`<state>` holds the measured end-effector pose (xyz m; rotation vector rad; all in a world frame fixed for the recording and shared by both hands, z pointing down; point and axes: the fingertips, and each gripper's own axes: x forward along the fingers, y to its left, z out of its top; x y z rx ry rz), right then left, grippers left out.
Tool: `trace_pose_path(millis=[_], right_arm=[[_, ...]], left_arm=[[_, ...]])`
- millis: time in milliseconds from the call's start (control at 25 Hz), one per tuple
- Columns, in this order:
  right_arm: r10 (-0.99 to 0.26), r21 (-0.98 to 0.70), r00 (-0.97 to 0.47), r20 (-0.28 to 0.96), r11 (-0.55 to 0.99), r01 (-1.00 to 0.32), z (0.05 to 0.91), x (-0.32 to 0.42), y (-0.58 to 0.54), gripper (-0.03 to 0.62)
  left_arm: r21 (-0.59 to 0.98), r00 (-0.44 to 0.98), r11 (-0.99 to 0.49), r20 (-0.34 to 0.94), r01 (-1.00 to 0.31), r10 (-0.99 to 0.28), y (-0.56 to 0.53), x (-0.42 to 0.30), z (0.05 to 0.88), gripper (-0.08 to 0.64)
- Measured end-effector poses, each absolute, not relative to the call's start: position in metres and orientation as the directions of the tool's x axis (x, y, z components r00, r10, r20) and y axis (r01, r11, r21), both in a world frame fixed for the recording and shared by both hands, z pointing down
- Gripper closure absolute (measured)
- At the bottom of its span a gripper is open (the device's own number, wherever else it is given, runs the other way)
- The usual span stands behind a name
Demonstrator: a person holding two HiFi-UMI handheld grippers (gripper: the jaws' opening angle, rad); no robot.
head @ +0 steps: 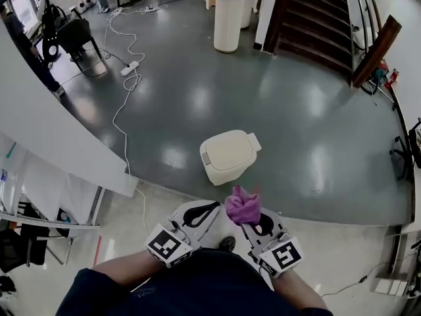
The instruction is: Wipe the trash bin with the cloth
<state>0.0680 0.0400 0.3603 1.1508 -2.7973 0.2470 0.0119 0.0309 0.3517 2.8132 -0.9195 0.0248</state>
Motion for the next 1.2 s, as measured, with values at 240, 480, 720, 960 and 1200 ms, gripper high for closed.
trace_pose_path(millis=[240,480,720,960,1200], right_arm=[[-0.637,-0.102,-0.755,0.155,0.75,-0.653,0.367,0.087,0.021,0.523],[-0.614,-0.092,-0.767,0.185,0.767,-0.636,0.383,0.085,-0.002,0.523],[-0.648,-0.048,-0.728,0.225,0.738,-0.673,0.411,0.065,-0.045,0.523],[-0.673,-0.053,-0.695,0.253,0.708,-0.705,0.437,0.043,-0.091,0.523],[-0.686,-0.041,-0.681,0.257,0.696,-0.717,0.46,0.025,-0.138,0.523]], left_arm=[[0.15,0.773,-0.759,0.093,-0.634,-0.628,0.018,0.033,0.362,0.569],[0.147,0.745,-0.731,0.089,-0.666,-0.661,-0.001,0.031,0.376,0.569],[0.152,0.758,-0.743,0.094,-0.652,-0.646,-0.038,0.009,0.411,0.569],[0.11,0.776,-0.769,0.113,-0.63,-0.62,-0.084,-0.007,0.449,0.569],[0.096,0.782,-0.778,0.136,-0.621,-0.608,-0.126,-0.013,0.482,0.569]])
